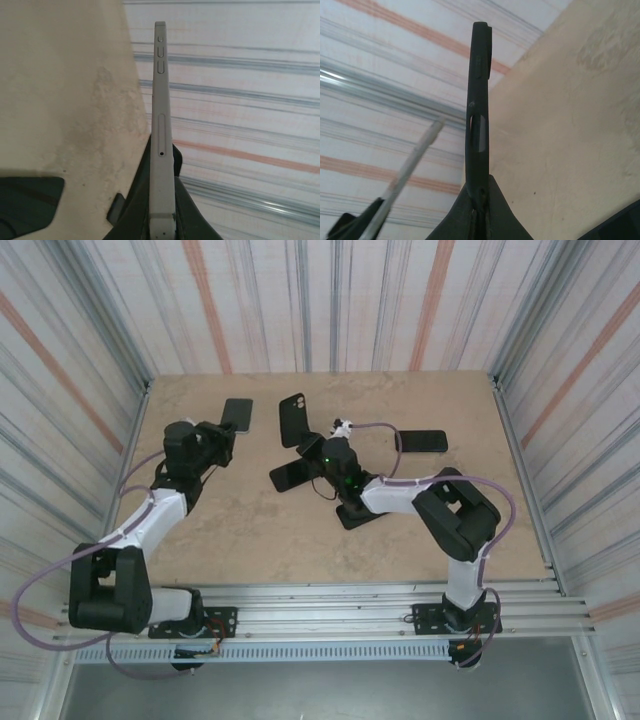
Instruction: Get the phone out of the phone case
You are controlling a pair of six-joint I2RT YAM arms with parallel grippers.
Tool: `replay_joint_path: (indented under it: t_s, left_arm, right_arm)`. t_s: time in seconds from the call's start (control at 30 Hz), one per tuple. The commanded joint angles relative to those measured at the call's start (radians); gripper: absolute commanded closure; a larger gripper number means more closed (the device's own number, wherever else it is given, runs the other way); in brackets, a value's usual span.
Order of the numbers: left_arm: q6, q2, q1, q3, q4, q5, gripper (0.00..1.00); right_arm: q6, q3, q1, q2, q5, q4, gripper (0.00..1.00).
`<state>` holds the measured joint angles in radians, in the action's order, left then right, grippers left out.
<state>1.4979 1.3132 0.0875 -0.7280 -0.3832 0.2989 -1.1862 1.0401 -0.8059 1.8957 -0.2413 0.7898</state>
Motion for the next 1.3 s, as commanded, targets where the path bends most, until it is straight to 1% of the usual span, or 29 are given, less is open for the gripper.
replay_joint_path:
  t_s: [0.0,0.03,0.17,0.27,0.4,0.57,0.67,0.73,0.87,1.07,1.27]
  left_arm:
    - [-0.063,0.024,-0.063,0.016,-0.170,0.152,1.00]
    - [-0.083,0.039,-0.086,0.022,-0.165,0.177,1.00]
    - [-0.112,0.125,-0.179,0.089,-0.319,0.257,1.00]
    - [-0.128,0.178,-0.214,0.117,-0.411,0.278,1.00]
    - [-0.197,0.222,-0.225,0.113,-0.407,0.263,1.00]
    - [-0.172,0.309,-0.236,0.137,-0.502,0.229,1.00]
    - [-0.196,0.352,-0.241,0.129,-0.512,0.227,1.00]
    - [-0.199,0.384,-0.244,0.127,-0.533,0.235,1.00]
    - [-0.195,0.431,-0.246,0.123,-0.559,0.237,1.00]
    - [-0.200,0.482,-0.252,0.149,-0.591,0.223,1.00]
    - [-0.181,0.536,-0.265,0.179,-0.677,0.220,1.00]
  right_arm:
    - [-0.091,0.064,-0.028,0.056,-0.004,-0.029,1.00]
    - [-0.105,0.079,-0.037,0.073,-0.004,-0.038,1.00]
    - [-0.158,0.138,-0.064,0.127,-0.005,-0.070,1.00]
    - [-0.171,0.179,-0.081,0.160,-0.010,-0.093,1.00]
    - [-0.200,0.229,-0.102,0.201,-0.028,-0.123,1.00]
    - [-0.235,0.294,-0.120,0.241,-0.059,-0.193,1.00]
    - [-0.299,0.331,-0.124,0.272,-0.059,-0.236,1.00]
    - [-0.303,0.351,-0.128,0.290,-0.059,-0.235,1.00]
    - [-0.316,0.399,-0.135,0.308,-0.076,-0.308,1.00]
    - [-0.346,0.446,-0.136,0.346,-0.079,-0.334,1.00]
    - [-0.350,0.496,-0.134,0.385,-0.074,-0.345,1.00]
